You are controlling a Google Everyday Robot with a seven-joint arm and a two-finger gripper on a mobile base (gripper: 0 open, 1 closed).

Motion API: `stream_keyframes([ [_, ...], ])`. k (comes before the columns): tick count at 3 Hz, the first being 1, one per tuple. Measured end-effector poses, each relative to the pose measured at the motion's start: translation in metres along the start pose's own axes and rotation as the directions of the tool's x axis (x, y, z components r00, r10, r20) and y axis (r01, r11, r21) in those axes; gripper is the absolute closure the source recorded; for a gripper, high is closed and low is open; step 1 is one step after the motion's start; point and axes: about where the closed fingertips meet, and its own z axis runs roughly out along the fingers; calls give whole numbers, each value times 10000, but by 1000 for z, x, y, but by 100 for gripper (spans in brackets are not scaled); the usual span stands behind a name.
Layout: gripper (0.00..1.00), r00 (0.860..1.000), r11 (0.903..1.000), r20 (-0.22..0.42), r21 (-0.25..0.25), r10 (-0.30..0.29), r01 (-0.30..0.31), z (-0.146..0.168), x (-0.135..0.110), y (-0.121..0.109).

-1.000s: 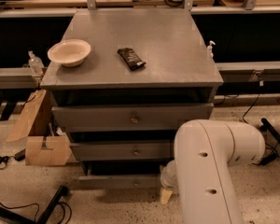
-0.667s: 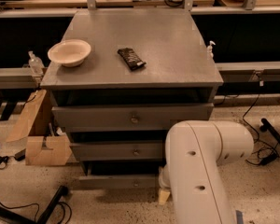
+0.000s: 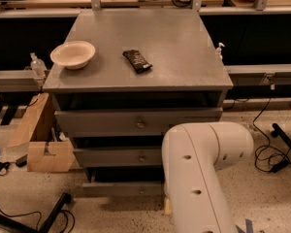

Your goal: Open bottom drawer

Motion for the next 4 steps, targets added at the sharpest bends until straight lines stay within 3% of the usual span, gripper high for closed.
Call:
stream_keyframes([
  [1,4,9998,9998,-201,-202,60,-64,18,5,3],
  [3,48,9998,9996,-196,-264,55,-61,19,5,8],
  [4,81,9997,9994,-227,-348,75,-82,17,9,14],
])
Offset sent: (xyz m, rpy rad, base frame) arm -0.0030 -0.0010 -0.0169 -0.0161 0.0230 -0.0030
